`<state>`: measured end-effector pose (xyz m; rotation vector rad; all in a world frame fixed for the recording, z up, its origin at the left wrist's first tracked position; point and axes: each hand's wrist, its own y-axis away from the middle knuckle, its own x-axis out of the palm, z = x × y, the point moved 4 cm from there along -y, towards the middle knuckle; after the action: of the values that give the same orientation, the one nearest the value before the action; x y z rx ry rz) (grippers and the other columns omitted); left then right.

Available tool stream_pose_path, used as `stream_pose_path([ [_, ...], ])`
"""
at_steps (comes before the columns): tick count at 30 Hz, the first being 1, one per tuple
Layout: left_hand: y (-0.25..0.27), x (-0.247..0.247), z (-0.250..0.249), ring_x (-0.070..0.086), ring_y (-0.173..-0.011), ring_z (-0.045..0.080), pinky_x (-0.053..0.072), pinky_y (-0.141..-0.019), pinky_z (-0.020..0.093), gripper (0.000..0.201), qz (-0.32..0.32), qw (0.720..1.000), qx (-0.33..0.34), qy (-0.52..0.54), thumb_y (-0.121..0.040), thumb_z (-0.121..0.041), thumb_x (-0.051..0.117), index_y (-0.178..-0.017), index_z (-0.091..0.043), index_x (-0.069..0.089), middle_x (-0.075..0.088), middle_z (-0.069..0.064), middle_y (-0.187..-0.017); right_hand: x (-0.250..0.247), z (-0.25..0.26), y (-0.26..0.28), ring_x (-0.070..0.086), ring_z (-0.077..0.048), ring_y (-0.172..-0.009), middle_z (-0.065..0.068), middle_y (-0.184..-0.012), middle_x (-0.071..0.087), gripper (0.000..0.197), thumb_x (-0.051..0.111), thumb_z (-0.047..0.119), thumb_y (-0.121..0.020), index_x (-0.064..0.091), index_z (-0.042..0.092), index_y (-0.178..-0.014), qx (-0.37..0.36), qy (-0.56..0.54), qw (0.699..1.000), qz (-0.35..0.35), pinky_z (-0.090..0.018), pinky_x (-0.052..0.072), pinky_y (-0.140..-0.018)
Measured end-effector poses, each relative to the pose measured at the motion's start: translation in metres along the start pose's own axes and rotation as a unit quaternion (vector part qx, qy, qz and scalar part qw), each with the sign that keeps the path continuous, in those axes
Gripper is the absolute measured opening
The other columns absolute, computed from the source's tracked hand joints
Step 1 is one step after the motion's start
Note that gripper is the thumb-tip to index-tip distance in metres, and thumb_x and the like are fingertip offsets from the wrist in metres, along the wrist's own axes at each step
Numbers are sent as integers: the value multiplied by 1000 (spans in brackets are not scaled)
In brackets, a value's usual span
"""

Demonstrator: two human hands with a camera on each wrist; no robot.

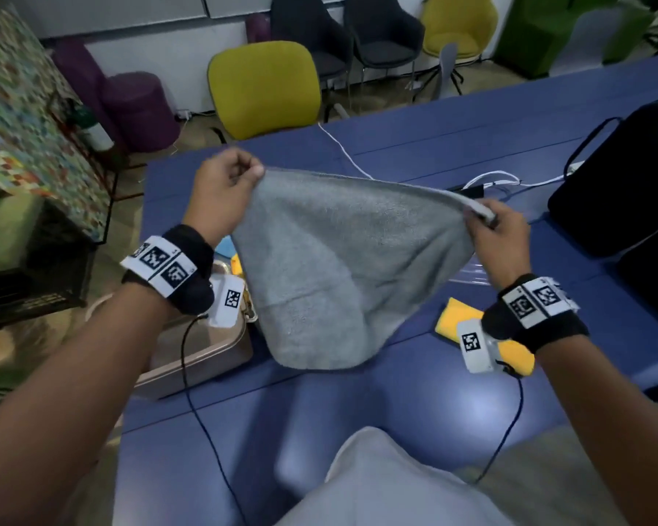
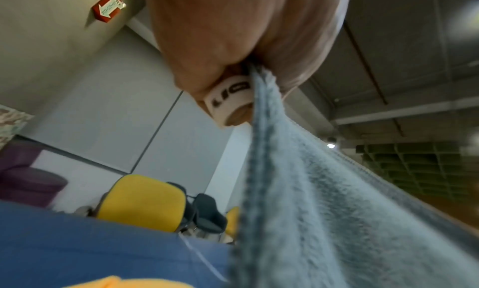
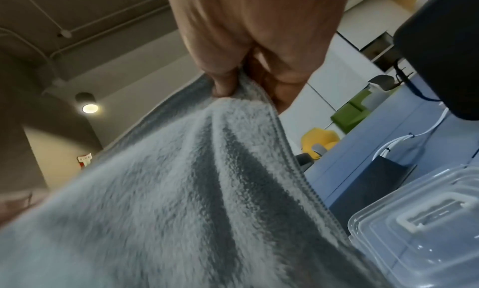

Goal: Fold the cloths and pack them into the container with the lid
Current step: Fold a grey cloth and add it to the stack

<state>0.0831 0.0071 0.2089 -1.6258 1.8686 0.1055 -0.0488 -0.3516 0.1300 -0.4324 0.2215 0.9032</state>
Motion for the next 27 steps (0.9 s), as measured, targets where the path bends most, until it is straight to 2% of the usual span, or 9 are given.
stream_pose_path([
  [3, 17, 5, 28, 51, -70, 3, 41, -70, 21, 10, 21, 999, -34, 0, -95, -17, 59, -88, -10, 60, 56, -6, -77, -13, 5, -4, 39, -13, -64, -7, -68, 45, 29, 52, 39, -94, 55, 21, -73, -18, -63, 998, 12, -32, 34, -58],
  [7, 27, 8, 27, 51, -69, -3, 41, -70, 16, 11, 37, 998, -33, 26, -94, -15, 60, -83, -17, 59, 56, -8, -75, -25, 12, -5, 40, -17, -69, -6, -72, 46, 36, 53, 47, -94, 60, 15, -80, -42, -83, 996, 13, -39, 35, -61],
  [9, 31, 5, 19, 51, -70, -4, 42, -70, 13, 15, 45, 998, -15, 50, -94, -14, 60, -81, -22, 58, 57, -8, -76, -35, 17, -5, 43, -17, -72, 0, -73, 50, 33, 56, 55, -88, 63, 24, -79, -49, -105, 993, -5, -40, 38, -65],
  [12, 36, -4, 4, 53, -74, -3, 44, -71, 12, 16, 46, 996, 15, 74, -94, -13, 60, -83, -24, 59, 59, -12, -78, -48, 25, -4, 50, -12, -75, 11, -75, 58, 14, 62, 42, -89, 68, 33, -82, -65, -137, 988, -11, -33, 43, -69],
  [15, 41, -11, -9, 55, -75, -4, 44, -71, 12, 17, 36, 996, 32, 81, -94, -12, 61, -84, -26, 60, 63, -19, -76, -53, 36, -2, 52, -7, -73, 17, -72, 62, 3, 62, 27, -91, 64, 28, -91, -87, -144, 986, 10, -27, 46, -69],
  [19, 65, -18, -15, 56, -79, -2, 43, -73, 13, 15, 32, 994, 5, 103, -93, -14, 62, -86, -27, 62, 65, -17, -80, -57, 37, 17, 47, 3, -64, 20, -63, 57, 25, 52, 9, -95, 61, 30, -84, -79, -125, 988, 36, -18, 43, -62],
  [23, 128, -5, -4, 59, -86, 0, 44, -79, 12, 7, 151, 979, -65, 117, -90, -22, 65, -95, -22, 70, 70, -14, -90, -64, 2, 63, 42, 2, -62, 18, -61, 50, 29, 49, 0, -95, 55, 25, -80, -38, -85, 992, 85, -15, 35, -58],
  [25, 177, 13, 15, 60, -84, -4, 43, -76, 9, 18, 251, 955, -111, 109, -84, -27, 65, -98, -18, 73, 72, -13, -92, -68, -25, 95, 45, 1, -60, 16, -61, 53, 25, 51, 0, -92, 55, 20, -78, -20, -46, 991, 125, -16, 37, -57],
  [27, 230, 33, 42, 61, -80, -5, 45, -74, 10, 25, 323, 928, -156, 99, -80, -45, 68, -92, -24, 76, 74, -9, -92, -68, -57, 129, 48, -4, -58, 12, -59, 56, 18, 50, 8, -86, 59, 19, -75, 11, -5, 983, 185, -22, 40, -57],
])
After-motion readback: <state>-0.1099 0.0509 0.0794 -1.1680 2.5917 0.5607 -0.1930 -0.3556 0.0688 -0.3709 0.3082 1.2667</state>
